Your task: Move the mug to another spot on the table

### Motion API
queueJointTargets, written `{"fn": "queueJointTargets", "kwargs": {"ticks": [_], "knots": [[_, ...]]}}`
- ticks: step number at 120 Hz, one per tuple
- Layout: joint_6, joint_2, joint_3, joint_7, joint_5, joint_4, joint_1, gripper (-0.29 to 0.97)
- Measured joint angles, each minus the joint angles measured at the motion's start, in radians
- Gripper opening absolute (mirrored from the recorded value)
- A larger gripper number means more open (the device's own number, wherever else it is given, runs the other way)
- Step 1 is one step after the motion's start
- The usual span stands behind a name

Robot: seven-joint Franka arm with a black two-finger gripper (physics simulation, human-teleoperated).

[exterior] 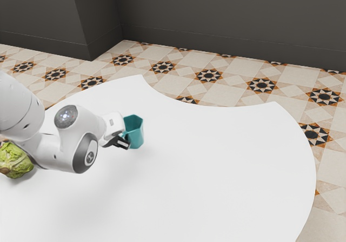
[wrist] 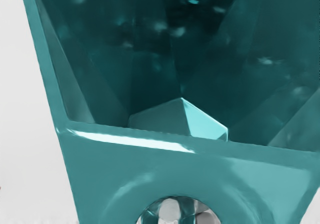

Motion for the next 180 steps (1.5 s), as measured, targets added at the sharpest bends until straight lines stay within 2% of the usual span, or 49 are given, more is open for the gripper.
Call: {"fn": "queueJointTargets", "kwargs": {"ticks": [38,59,73,96,120,136,154,164,180], "knots": [[0.034,0.07,0.0,-0.008,-0.009,0.006,-0.007,0.09],[0.043,0.071,0.0,-0.012,-0.008,0.005,-0.012,0.36],[0.045,0.06,0.0,-0.014,-0.007,0.003,-0.015,0.48],[0.042,0.022,0.0,-0.014,-0.006,-0.006,-0.015,0.58],[-0.025,-0.085,-0.001,-0.013,-0.002,-0.026,-0.009,0.63],[-0.189,-0.231,-0.001,-0.013,-0.002,-0.03,-0.001,0.64],[-0.481,-0.406,0.001,-0.015,-0.003,-0.001,0.014,0.65],[-0.692,-0.41,0.009,-0.018,-0.004,0.146,0.018,0.65],[-1.029,-0.291,0.04,-0.022,0.0,0.499,0.019,0.65]]}}
